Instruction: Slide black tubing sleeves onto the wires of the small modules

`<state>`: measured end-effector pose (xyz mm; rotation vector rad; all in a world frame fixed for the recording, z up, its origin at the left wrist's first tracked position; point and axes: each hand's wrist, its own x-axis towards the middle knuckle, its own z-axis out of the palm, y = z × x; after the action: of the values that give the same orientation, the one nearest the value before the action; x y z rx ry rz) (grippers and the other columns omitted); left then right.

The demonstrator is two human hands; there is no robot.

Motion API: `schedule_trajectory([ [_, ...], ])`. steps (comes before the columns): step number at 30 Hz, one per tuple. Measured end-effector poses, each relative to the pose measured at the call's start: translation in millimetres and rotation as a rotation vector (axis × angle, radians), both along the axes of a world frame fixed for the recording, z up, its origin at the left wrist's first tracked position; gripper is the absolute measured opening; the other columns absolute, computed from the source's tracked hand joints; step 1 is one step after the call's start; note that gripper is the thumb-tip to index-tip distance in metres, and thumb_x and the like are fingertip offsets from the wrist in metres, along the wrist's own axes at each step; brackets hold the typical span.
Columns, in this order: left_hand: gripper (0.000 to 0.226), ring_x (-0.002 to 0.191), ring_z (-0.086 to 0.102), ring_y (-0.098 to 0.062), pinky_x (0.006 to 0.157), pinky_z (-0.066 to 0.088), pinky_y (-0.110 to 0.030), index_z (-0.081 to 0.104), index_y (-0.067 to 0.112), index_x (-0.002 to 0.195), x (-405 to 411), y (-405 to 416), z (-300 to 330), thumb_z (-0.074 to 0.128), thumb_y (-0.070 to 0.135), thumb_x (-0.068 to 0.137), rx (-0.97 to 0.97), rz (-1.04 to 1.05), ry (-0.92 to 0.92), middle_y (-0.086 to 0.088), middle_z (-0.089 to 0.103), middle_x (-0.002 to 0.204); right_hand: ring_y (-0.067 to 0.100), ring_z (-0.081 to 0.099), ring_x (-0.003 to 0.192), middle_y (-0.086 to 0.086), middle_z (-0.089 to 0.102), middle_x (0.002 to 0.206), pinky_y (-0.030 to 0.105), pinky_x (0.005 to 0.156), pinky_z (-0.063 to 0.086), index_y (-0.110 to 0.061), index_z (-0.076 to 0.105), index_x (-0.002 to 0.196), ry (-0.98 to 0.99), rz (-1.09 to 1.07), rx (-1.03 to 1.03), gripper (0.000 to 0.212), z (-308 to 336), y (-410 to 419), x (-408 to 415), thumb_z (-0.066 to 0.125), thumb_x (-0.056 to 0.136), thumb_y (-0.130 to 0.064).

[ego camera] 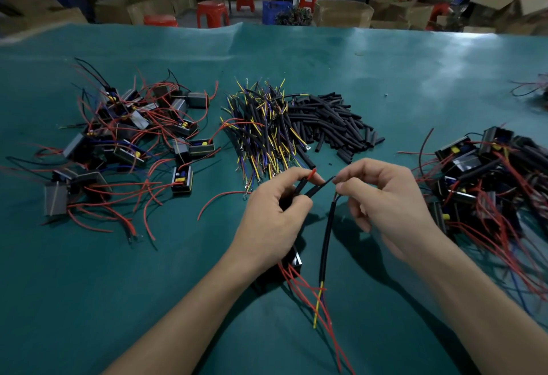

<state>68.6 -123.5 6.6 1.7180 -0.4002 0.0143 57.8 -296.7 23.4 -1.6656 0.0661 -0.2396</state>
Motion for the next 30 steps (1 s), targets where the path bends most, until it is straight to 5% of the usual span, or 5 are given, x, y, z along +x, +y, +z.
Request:
schedule_trajectory([
  [8, 0.032, 0.050, 0.031, -0.016, 0.048, 0.026, -0.027, 0.068, 0.032, 0.098, -0.4, 0.1, -0.2, 0.048, 0.016, 0.080, 0.007, 0.002, 0.007, 0.007, 0.039, 0.057, 0.018, 0.048, 0.050, 0.012, 0.058, 0.060, 0.025, 0.038, 0.037, -0.012, 0.073, 0.076, -0.003, 0.096, -0.017, 0.016, 5.5, -7.8, -2.4, 0.072, 0.090, -0.003],
  [16, 0.013, 0.053, 0.035, -0.014, 0.052, 0.029, -0.029, 0.067, 0.031, 0.098, 0.6, 1.4, -3.8, 0.056, 0.031, 0.091, 0.039, -0.006, -0.051, 0.006, 0.040, 0.058, 0.021, 0.049, 0.050, 0.006, 0.059, 0.058, 0.026, 0.041, 0.041, -0.013, 0.072, 0.079, -0.049, 0.096, -0.107, 0.014, 3.5, -7.9, -2.1, 0.072, 0.093, -0.008],
  [24, 0.009, 0.059, 0.041, -0.022, 0.056, 0.042, -0.046, 0.062, 0.034, 0.100, 3.5, 1.8, -6.5, 0.056, 0.037, 0.095, 0.038, 0.027, -0.070, 0.004, 0.039, 0.061, 0.016, 0.064, 0.056, 0.011, 0.068, 0.067, 0.023, 0.055, 0.056, 0.000, 0.071, 0.085, -0.002, -0.032, 0.160, 0.004, 15.6, -24.4, 0.3, 0.070, 0.089, 0.002],
  [30, 0.007, 0.060, 0.043, -0.020, 0.055, 0.040, -0.044, 0.061, 0.035, 0.100, 3.3, 1.7, -6.4, 0.057, 0.031, 0.098, 0.026, 0.021, -0.080, 0.003, 0.041, 0.063, 0.027, 0.073, 0.069, 0.026, 0.073, 0.081, 0.028, 0.066, 0.061, 0.004, 0.072, 0.092, 0.042, 0.017, 0.193, 0.010, 9.6, -13.5, -1.5, 0.073, 0.083, 0.009],
])
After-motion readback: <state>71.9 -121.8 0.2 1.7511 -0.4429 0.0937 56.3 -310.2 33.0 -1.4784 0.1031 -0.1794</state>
